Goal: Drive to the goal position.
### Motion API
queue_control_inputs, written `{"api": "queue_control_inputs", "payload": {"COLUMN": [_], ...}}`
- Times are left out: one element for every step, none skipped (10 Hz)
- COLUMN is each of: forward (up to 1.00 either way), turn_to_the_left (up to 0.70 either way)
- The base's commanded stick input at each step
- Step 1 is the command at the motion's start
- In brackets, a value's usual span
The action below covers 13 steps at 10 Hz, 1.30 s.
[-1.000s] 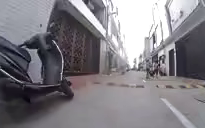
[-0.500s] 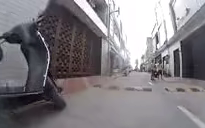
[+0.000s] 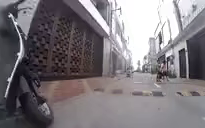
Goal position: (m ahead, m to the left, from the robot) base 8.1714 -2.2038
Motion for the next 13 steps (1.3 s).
{"api": "queue_control_inputs", "payload": {"forward": [1.0, 1.0, 1.0, 1.0, 1.0, 1.0, 1.0, 1.0, 1.0, 1.0, 1.0, 1.0, 1.0], "turn_to_the_left": [0.07, 0.26, 0.4, 0.4, 0.38, 0.1, 0.0, 0.0, 0.0, 0.0, 0.0, 0.0, 0.0]}}
